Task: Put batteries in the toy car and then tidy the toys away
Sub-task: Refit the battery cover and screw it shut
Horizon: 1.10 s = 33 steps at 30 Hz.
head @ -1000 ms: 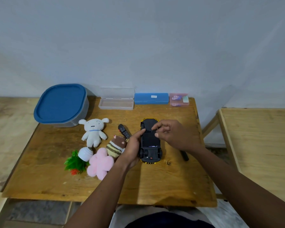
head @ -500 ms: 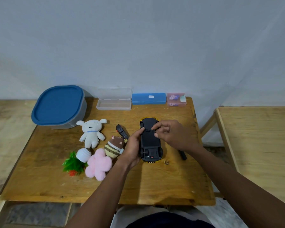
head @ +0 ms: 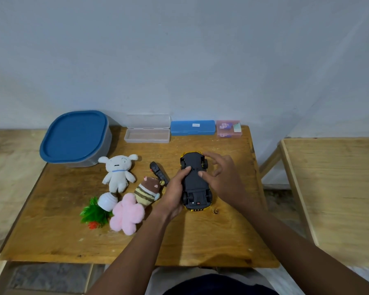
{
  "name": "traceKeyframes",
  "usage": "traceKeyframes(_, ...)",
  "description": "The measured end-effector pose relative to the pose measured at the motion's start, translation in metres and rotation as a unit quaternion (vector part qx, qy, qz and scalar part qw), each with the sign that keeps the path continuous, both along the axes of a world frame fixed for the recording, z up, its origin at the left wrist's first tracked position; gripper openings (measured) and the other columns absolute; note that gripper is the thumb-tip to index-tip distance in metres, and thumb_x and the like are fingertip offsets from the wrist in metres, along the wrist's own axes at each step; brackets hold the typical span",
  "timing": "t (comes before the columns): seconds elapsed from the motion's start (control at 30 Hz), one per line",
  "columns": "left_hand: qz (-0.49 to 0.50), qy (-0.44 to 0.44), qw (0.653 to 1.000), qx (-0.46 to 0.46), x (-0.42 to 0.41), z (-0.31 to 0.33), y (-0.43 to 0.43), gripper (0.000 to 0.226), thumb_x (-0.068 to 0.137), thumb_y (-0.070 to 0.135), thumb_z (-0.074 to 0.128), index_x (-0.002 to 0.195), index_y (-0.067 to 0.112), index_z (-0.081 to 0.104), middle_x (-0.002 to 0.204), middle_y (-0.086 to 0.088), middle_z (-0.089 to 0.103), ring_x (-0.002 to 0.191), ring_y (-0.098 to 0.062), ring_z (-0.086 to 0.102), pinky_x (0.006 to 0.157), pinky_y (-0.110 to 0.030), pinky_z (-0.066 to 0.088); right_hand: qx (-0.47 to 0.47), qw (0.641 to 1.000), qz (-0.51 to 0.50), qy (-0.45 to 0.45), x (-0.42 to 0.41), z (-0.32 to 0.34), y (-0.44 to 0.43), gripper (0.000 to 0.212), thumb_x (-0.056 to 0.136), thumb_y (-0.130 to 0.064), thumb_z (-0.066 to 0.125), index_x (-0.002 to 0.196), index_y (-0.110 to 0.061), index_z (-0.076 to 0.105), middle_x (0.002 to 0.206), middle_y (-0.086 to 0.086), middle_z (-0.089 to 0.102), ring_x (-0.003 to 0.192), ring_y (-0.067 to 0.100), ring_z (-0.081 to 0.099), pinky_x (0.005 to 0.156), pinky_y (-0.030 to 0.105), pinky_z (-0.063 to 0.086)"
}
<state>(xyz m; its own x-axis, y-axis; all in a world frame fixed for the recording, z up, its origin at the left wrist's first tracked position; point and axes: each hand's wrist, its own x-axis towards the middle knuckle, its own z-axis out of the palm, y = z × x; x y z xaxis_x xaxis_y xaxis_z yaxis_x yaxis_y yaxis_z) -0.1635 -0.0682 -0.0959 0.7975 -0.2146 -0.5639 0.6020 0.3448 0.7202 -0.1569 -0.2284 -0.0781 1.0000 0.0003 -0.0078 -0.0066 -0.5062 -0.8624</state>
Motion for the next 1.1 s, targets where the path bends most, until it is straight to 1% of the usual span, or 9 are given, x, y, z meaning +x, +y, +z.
traceKeyframes(0.07,-0.001,0.004,1.0,0.013,0.0,-0.003,-0.001,0.046,0.101,0.04,0.052,0.136,0.011,0.057,0.129,-0.025,0.065,0.118,-0.047,0.062,0.099,-0.062,0.05,0.057,0.997,-0.026,0.044,-0.003,-0.009,0.0,0.065,0.084,-0.031,0.077,0.141,-0.035,0.046,0.115,-0.004,0.053,0.085,0.011,0.064,0.067,0.021,0.056)
traceKeyframes(0.17,-0.015,0.005,0.999,0.034,-0.003,-0.01,-0.004,0.039,0.105,0.036,0.047,0.135,0.015,0.057,0.125,-0.02,0.068,0.109,-0.04,0.067,0.094,-0.056,0.054,0.165,0.975,-0.037,0.141,-0.008,-0.022,-0.001,0.065,0.086,-0.03,0.075,0.142,-0.036,0.042,0.115,0.005,0.064,0.097,0.012,0.067,0.068,0.019,0.055)
traceKeyframes(0.27,-0.033,0.02,0.998,0.055,-0.011,-0.022,-0.007,0.038,0.106,0.035,0.045,0.136,0.015,0.056,0.124,-0.018,0.07,0.109,-0.039,0.069,0.092,-0.053,0.057,0.179,0.965,-0.061,0.182,-0.018,-0.041,-0.002,0.063,0.085,-0.032,0.075,0.139,-0.04,0.043,0.111,0.007,0.066,0.101,0.015,0.067,0.072,0.024,0.054)
traceKeyframes(0.4,-0.043,0.046,0.995,0.079,-0.022,-0.036,-0.011,0.035,0.105,0.034,0.046,0.131,0.015,0.06,0.118,-0.015,0.073,0.1,-0.032,0.073,0.081,-0.044,0.061,0.133,0.972,-0.067,0.184,-0.031,-0.067,-0.003,0.059,0.082,-0.038,0.075,0.132,-0.045,0.046,0.105,-0.003,0.069,0.1,0.012,0.066,0.078,0.031,0.056)
traceKeyframes(0.57,-0.033,0.07,0.99,0.122,-0.02,-0.051,-0.014,0.041,0.103,0.04,0.05,0.137,0.017,0.055,0.122,-0.014,0.071,0.105,-0.036,0.07,0.09,-0.053,0.057,0.057,0.978,-0.105,0.172,-0.033,-0.079,-0.024,0.032,0.082,-0.033,0.077,0.112,-0.03,0.068,0.092,-0.013,0.067,0.091,0.004,0.064,0.079,0.029,0.053)
traceKeyframes(0.67,-0.013,0.074,0.99,0.115,-0.017,-0.054,-0.013,0.04,0.105,0.038,0.048,0.14,0.019,0.053,0.126,-0.013,0.069,0.102,-0.033,0.07,0.082,-0.047,0.057,0.037,0.971,-0.159,0.174,-0.03,-0.079,-0.046,0.014,0.085,-0.022,0.072,0.096,-0.03,0.072,0.085,-0.012,0.069,0.08,0.006,0.065,0.072,0.032,0.053)
traceKeyframes(0.77,-0.007,0.074,0.992,0.107,-0.013,-0.058,-0.008,0.04,0.106,0.036,0.046,0.142,0.019,0.051,0.128,-0.012,0.068,0.106,-0.033,0.069,0.081,-0.045,0.056,0.001,0.965,-0.195,0.178,-0.028,-0.077,-0.065,0.014,0.084,-0.022,0.069,0.091,-0.034,0.07,0.085,-0.015,0.066,0.079,0.006,0.064,0.067,0.032,0.054)
traceKeyframes(0.93,-0.013,0.082,0.991,0.109,-0.014,-0.062,-0.01,0.045,0.103,0.038,0.051,0.144,0.019,0.05,0.129,-0.012,0.068,0.113,-0.035,0.068,0.096,-0.054,0.055,-0.046,0.97,-0.173,0.165,-0.028,-0.08,-0.07,0.013,0.083,-0.024,0.071,0.092,-0.033,0.07,0.089,-0.015,0.066,0.083,0.007,0.064,0.065,0.027,0.049)
traceKeyframes(1.1,-0.021,0.093,0.991,0.099,-0.016,-0.061,-0.015,0.043,0.102,0.037,0.053,0.143,0.022,0.051,0.131,-0.012,0.067,0.114,-0.036,0.067,0.098,-0.056,0.053,-0.227,0.971,-0.061,0.035,-0.021,-0.08,-0.065,0.014,0.085,-0.033,0.072,0.099,-0.031,0.075,0.093,-0.009,0.061,0.088,0.01,0.057,0.066,0.025,0.04)
